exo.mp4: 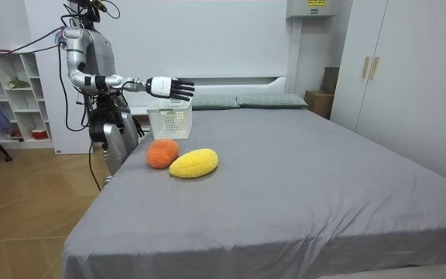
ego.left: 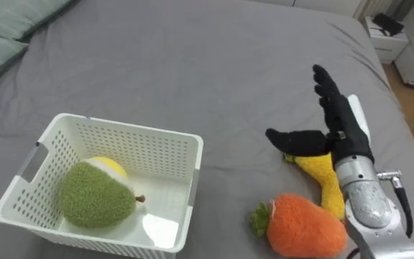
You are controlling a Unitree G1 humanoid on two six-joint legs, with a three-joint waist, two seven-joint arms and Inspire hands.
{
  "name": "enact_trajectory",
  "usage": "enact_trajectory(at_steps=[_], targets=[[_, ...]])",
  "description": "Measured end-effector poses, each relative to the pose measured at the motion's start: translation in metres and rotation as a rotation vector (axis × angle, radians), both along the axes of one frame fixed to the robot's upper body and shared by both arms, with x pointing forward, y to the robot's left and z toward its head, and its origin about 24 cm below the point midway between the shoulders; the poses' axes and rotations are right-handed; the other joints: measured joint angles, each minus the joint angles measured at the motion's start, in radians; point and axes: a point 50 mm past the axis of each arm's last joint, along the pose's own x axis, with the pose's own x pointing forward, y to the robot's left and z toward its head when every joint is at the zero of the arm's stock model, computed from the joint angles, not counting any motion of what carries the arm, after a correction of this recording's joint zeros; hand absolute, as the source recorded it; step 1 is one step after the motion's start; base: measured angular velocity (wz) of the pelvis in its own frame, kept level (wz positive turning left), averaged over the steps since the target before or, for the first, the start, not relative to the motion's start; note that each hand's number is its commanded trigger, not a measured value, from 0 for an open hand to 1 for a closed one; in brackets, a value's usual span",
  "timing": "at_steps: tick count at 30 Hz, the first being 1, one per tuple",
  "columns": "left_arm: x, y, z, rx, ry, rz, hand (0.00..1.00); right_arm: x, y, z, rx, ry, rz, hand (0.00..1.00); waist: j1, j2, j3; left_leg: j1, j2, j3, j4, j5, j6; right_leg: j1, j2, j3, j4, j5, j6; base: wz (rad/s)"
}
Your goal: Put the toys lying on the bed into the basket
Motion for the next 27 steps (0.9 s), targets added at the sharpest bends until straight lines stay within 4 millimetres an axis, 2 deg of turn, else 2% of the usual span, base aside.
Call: enact_trajectory(at_steps=[2,5,8,9,12,15,20,22,23,25,27], targets=[[-0.005,0.001,0.0,-0.004,0.007,0.014,0.0,-0.001,-0.007,0.0,-0.011,0.002,-0.031,0.0,-0.02,-0.004,0.0011,0.0,0.0,0.0,0.002,0.0,0.0,-0.001,0.0,0.0,0.002,0.0,0.0,0.0],[-0.01,0.002,0.0,0.0,0.008,0.031,0.0,-0.002,-0.024,0.0,-0.028,-0.003,-0.106,0.0,-0.025,-0.014,-0.002,0.001,0.0,0.002,0.002,-0.001,0.0,-0.002,0.0,0.002,0.002,0.0,0.0,0.0],[-0.012,0.004,0.001,0.004,0.009,0.049,0.0,-0.007,-0.043,-0.014,-0.05,0.057,-0.169,0.0,-0.026,-0.02,-0.0046,0.006,0.0,0.004,0.002,-0.001,0.001,0.001,-0.001,0.003,0.002,0.0,0.0,-0.01],[-0.015,0.004,0.001,0.005,0.015,0.052,0.0,-0.009,-0.046,-0.02,-0.053,0.086,-0.18,0.0,-0.024,-0.022,-0.003,0.009,0.0,0.007,0.001,-0.001,0.001,0.003,-0.001,0.005,0.002,0.0,0.0,-0.06],[-0.02,0.004,0.0,0.006,0.029,0.056,0.0,-0.014,-0.051,-0.034,-0.054,0.149,-0.199,0.0,-0.024,-0.02,-0.0007,0.014,0.0,0.015,-0.005,-0.001,0.001,0.003,0.0,0.016,0.005,0.0,0.0,-0.1],[-0.027,0.005,0.0,0.008,0.046,0.059,0.0,-0.016,-0.053,-0.038,-0.051,0.171,-0.206,0.0,-0.024,-0.016,0.0049,0.017,0.001,0.021,-0.005,-0.002,0.002,0.002,0.001,0.027,0.006,0.0,0.0,-0.08],[-0.032,0.007,0.001,0.01,0.06,0.061,0.0,-0.02,-0.055,-0.046,-0.044,0.206,-0.218,0.0,-0.02,-0.011,0.0085,0.016,0.001,0.023,-0.005,-0.003,0.002,0.0,0.001,0.027,0.004,0.0,0.0,-0.01],[-0.033,0.008,0.001,0.002,0.061,0.063,0.0,-0.021,-0.057,-0.051,-0.045,0.227,-0.225,0.0,-0.016,-0.015,0.006,0.01,0.001,0.023,-0.004,-0.004,0.003,-0.001,0.001,0.025,0.003,0.0,0.0,0.02],[-0.034,0.008,0.001,-0.006,0.063,0.064,0.0,-0.022,-0.058,-0.054,-0.038,0.238,-0.231,0.0,-0.017,-0.012,0.0083,0.003,0.0,0.019,-0.002,-0.004,0.003,-0.001,0.0,0.019,0.001,0.0,0.0,0.1],[-0.034,0.009,0.001,-0.009,0.062,0.064,0.0,-0.025,-0.062,-0.064,-0.01,0.273,-0.26,0.0,-0.017,-0.016,0.0065,0.0,0.0,0.015,0.002,-0.005,0.004,-0.002,-0.001,0.013,0.001,0.0,0.001,0.1],[-0.032,0.009,0.002,-0.008,0.056,0.064,0.0,-0.027,-0.067,-0.077,0.021,0.328,-0.302,0.0,-0.017,-0.021,0.002,-0.02,-0.001,0.01,0.005,-0.004,0.004,-0.016,-0.003,0.003,0.002,-0.001,0.001,0.08]])
